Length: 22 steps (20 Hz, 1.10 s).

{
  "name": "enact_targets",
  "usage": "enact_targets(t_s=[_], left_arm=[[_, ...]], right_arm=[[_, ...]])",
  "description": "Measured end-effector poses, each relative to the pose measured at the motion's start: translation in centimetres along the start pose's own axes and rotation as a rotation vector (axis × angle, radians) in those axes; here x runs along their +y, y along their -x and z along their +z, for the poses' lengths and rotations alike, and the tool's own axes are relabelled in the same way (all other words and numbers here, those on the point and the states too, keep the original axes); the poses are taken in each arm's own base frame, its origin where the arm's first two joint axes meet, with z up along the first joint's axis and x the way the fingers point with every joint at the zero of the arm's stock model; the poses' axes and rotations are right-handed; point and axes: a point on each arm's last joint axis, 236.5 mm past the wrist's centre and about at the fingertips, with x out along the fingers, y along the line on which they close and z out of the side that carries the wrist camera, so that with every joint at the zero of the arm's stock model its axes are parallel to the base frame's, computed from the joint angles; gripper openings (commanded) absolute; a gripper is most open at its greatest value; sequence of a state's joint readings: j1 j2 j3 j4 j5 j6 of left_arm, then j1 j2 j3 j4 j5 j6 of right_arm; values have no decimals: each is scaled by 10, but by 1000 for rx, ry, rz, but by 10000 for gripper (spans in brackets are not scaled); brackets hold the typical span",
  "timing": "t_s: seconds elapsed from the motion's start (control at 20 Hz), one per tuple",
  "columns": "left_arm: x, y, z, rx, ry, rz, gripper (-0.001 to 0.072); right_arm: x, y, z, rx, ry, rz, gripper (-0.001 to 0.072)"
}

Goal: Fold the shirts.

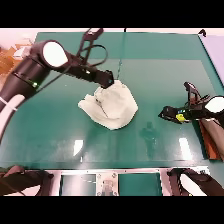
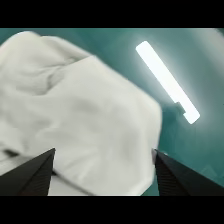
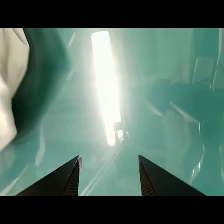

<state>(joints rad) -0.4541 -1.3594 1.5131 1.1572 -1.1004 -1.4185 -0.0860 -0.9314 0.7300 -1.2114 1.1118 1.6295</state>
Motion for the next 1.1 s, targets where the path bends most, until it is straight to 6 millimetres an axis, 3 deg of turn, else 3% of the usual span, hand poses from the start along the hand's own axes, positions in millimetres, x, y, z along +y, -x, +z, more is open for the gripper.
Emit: enact_targets(t_s=[0.2,0.4,0.6,0.8,0.85,0.9,0.95,1.0,1.05,1.1], left_arm=[[68,12,-35,118,131,81,703],[119,2,-98,246,300,122,703],[134,-32,-152,280,449,106,702],[135,-67,-169,210,581,47,702],[135,-74,-172,207,603,37,701],[136,-82,-177,210,625,30,666],[137,-88,-180,210,646,23,396],[138,-92,-182,205,663,19,78],[139,-96,-182,199,675,16,20],[142,-98,-178,180,678,19,20]], right_arm=[[5,-16,20,13,-33,32,419],[16,-59,33,85,-89,124,358],[43,-107,41,165,-131,265,351],[87,-139,42,230,-118,376,348],[98,-145,41,242,-98,391,273],[107,-150,40,249,-78,398,158],[116,-155,38,256,-55,402,70],[123,-157,37,258,-30,405,15],[129,-158,38,256,-16,411,15],[133,-157,41,252,-4,417,15]])
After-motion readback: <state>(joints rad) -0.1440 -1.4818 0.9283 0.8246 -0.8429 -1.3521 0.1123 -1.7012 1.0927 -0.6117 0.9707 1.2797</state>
